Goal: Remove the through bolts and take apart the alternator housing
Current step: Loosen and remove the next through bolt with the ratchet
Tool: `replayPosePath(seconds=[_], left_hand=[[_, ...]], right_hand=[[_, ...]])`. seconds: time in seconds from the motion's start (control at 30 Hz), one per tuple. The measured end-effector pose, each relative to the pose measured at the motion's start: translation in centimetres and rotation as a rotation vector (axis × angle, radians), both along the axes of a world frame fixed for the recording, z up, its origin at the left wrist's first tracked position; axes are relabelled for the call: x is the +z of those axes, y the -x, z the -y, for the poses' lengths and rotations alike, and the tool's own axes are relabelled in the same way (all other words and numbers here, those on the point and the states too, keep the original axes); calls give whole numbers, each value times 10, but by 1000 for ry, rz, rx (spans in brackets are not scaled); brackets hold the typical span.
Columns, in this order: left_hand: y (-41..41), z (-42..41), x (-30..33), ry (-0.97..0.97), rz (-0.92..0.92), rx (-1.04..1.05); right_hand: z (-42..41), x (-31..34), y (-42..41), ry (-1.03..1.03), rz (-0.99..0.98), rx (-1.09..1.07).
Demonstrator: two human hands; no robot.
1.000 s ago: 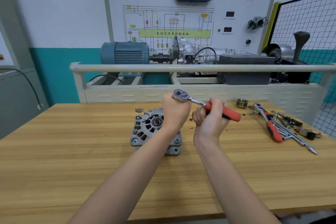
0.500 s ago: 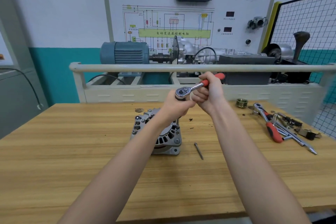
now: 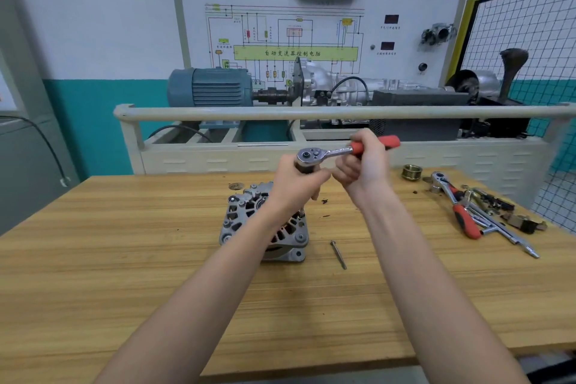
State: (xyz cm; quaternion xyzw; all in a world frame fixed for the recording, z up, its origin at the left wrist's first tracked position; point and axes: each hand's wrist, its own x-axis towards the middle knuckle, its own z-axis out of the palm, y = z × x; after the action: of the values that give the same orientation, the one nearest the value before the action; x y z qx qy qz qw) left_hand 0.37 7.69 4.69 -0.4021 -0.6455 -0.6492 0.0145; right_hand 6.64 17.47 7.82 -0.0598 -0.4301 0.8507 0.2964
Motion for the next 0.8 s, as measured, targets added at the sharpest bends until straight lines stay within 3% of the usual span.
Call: replayPosePath(seconds=[0.1, 0.17, 0.3, 0.43, 0.53, 0.67, 0.8], left_hand=[[6, 8, 8, 126, -11, -213], [6, 6, 12, 134, 53, -279], [6, -4, 5, 15, 99, -195], [3, -11, -5, -164, 136, 7], [-1, -16, -8, -212, 137, 119], [-1, -12, -4, -140, 165, 88], [7, 4, 3, 68, 48, -116]], right_hand=[[-17, 16, 11, -111, 78, 252], [-20, 20, 16, -117, 78, 286], [-5, 6, 11, 20, 22, 50], [29, -29, -7, 97, -181, -279], [44, -40, -14, 83, -282, -330], [24, -23, -7, 91, -185, -219], [-7, 5, 7, -53, -8, 100]])
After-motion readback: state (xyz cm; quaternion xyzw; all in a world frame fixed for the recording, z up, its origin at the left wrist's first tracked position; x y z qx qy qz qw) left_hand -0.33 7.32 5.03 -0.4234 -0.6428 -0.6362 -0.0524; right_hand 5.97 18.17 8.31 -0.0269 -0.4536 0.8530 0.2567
